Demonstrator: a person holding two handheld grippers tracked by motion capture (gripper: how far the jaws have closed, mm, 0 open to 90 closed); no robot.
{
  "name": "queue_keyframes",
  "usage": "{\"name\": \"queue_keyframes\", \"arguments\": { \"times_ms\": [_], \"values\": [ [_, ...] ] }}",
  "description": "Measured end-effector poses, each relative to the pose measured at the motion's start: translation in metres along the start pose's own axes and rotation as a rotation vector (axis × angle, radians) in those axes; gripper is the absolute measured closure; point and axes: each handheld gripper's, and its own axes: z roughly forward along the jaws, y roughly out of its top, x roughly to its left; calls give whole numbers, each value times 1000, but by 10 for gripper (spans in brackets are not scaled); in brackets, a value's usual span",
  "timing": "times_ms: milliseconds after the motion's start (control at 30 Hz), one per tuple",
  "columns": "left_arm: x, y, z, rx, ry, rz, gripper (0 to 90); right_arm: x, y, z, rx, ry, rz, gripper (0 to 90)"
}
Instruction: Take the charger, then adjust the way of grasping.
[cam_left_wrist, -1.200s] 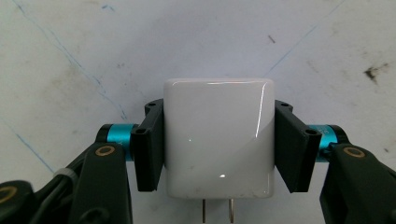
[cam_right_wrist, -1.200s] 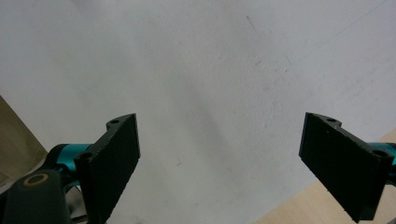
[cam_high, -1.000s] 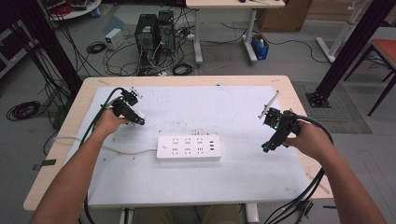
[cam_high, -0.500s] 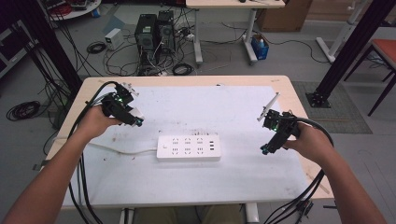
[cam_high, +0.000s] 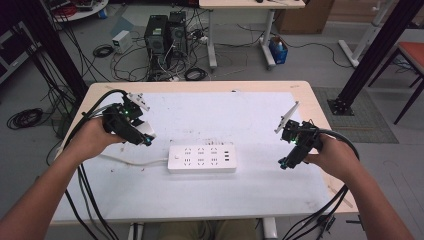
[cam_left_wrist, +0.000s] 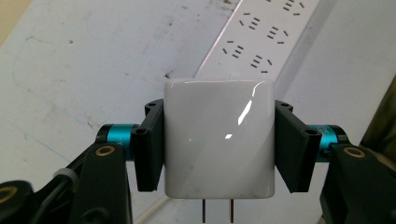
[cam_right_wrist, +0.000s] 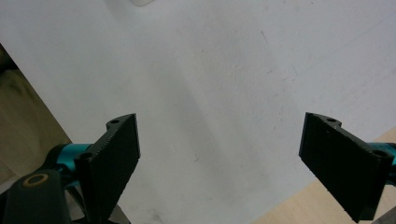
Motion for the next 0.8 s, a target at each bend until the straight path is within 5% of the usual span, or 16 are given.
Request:
{"name": "queue_keyframes", "arguments": {
  "times_ms": [333, 567, 800],
  "values": [
    [-15, 11, -1, 5, -37, 59, 425, 9, 2, -9, -16, -8, 15, 118],
    [-23, 22, 0, 7, -77, 103, 424, 7, 0, -13, -52, -17, 90, 118],
    [-29, 36, 5, -17, -99, 144, 425, 8, -1, -18, -161, 65, 198, 118]
  ]
}}
